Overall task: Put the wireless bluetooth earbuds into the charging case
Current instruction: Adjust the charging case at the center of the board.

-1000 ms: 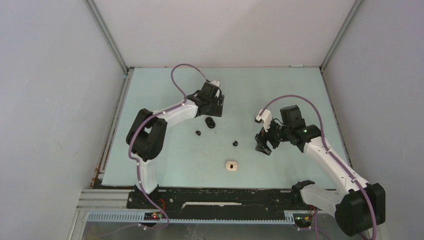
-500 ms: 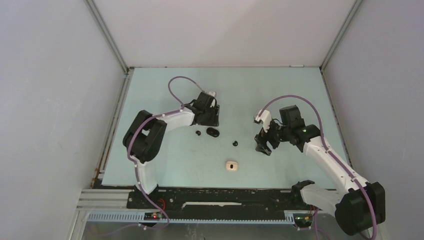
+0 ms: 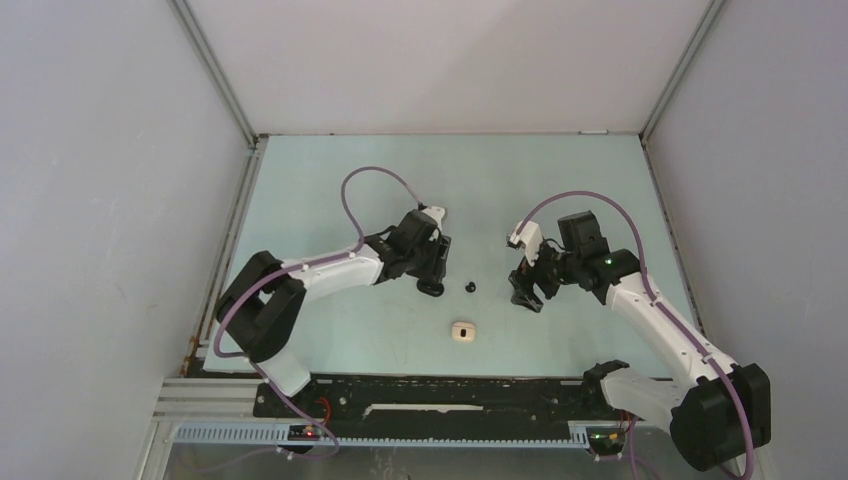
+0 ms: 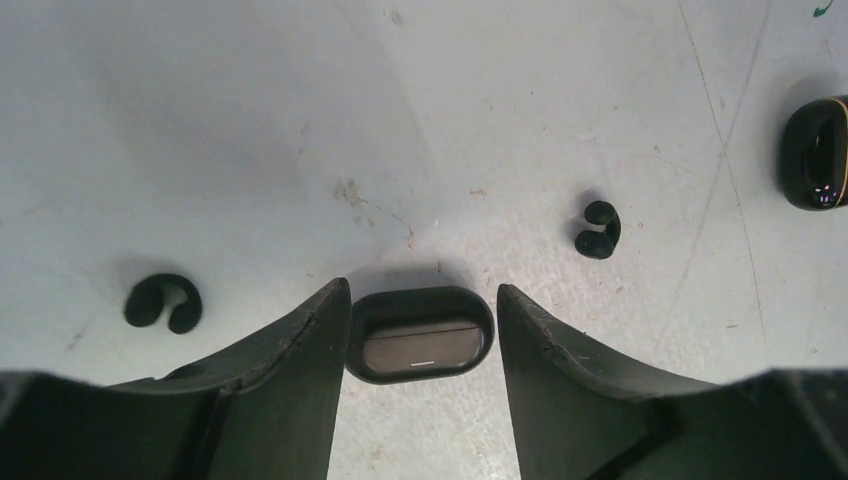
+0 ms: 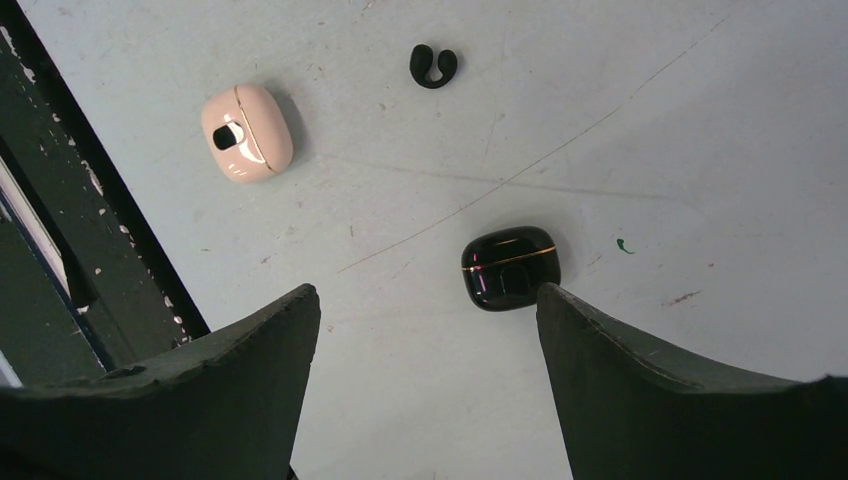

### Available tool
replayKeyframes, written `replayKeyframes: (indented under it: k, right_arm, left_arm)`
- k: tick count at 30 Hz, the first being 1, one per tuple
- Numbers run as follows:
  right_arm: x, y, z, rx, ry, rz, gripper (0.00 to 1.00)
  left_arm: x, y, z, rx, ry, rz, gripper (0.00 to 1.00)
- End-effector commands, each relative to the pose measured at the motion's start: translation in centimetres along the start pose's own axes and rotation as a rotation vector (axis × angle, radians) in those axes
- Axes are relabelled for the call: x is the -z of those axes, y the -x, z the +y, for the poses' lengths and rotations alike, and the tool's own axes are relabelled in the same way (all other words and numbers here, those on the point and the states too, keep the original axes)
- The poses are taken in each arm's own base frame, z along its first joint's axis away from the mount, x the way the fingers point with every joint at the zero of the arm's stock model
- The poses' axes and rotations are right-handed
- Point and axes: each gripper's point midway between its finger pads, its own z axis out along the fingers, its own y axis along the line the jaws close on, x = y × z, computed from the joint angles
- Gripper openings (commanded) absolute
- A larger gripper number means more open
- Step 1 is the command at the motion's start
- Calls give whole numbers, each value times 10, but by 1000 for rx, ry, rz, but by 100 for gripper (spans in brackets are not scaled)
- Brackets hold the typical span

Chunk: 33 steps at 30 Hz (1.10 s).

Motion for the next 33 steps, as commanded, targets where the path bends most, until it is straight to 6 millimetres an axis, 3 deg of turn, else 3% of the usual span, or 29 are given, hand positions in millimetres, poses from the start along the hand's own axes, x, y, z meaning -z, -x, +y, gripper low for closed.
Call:
replayKeyframes:
  k: [1, 6, 10, 17, 26, 33]
  right_arm:
    - [-1, 1, 1, 18, 2, 1, 82]
    - [0, 1, 1, 19, 1, -1, 82]
    - [0, 0, 1, 18, 1, 2, 82]
    - [4, 0, -1, 7, -3, -7, 82]
    - [1, -1, 0, 14, 0, 3, 82]
    - [1, -1, 1, 14, 4, 3, 82]
  left_arm:
    - [12, 23, -2, -94, -19, -26, 61]
    - [14, 42, -6, -144, -45, -83, 63]
    - [0, 49, -22, -144, -110, -31, 62]
    - [-16, 16, -27, -76, -165, 50, 62]
    - [12, -26, -39, -84, -232, 43, 62]
    - [26, -27, -33, -95, -220, -8, 65]
